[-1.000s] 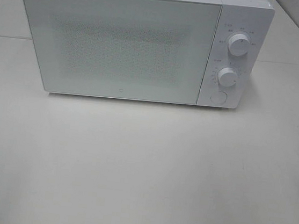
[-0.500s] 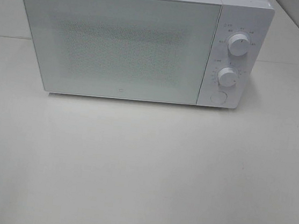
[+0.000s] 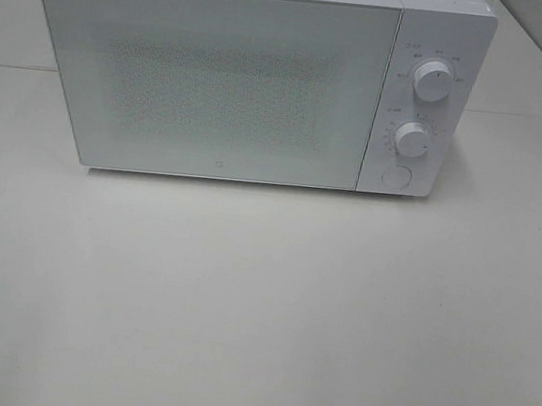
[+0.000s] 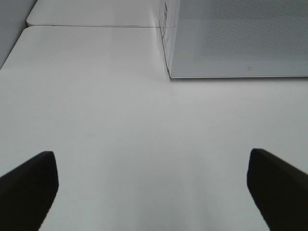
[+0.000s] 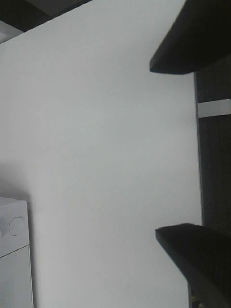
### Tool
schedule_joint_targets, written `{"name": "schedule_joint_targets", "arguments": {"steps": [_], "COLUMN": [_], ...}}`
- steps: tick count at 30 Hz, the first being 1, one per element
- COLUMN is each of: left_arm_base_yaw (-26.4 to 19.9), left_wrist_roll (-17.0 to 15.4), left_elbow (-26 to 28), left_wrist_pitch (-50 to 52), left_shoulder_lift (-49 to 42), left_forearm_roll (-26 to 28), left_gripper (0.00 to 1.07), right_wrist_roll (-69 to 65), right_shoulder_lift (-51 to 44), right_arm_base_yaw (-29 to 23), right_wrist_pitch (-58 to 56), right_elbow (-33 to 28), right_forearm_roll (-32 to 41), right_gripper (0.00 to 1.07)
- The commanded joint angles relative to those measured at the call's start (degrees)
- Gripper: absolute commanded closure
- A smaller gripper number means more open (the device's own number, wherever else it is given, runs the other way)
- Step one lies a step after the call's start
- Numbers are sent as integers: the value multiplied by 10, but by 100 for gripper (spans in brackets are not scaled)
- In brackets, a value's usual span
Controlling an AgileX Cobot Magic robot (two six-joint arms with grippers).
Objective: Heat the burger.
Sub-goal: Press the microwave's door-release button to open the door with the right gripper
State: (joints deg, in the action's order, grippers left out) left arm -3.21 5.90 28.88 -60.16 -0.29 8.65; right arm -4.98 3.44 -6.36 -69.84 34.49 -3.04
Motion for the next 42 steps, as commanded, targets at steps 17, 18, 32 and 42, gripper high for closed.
{"name": "schedule_joint_targets", "arguments": {"steps": [17, 18, 32, 42], "left_arm_base_yaw": [-2, -2, -2, -2], "left_wrist_roll": [-4, -4, -4, -4], "left_elbow": [-2, -2, -2, -2], "left_wrist_pitch": [7, 7, 7, 7], "left_shoulder_lift": [-9, -9, -9, -9], "left_forearm_roll": [2, 2, 2, 2], "left_gripper": [6, 6, 6, 6], "right_wrist_roll": [12, 10, 9, 1], "right_shoulder_lift": [-49, -49, -49, -49], "right_arm_base_yaw": [3, 3, 18, 33], "right_wrist_pitch": [95, 95, 95, 95], "right_elbow": [-58, -58, -58, -58], "right_forearm_roll": [3, 2, 2, 18], "right_gripper": [24, 24, 24, 23]}}
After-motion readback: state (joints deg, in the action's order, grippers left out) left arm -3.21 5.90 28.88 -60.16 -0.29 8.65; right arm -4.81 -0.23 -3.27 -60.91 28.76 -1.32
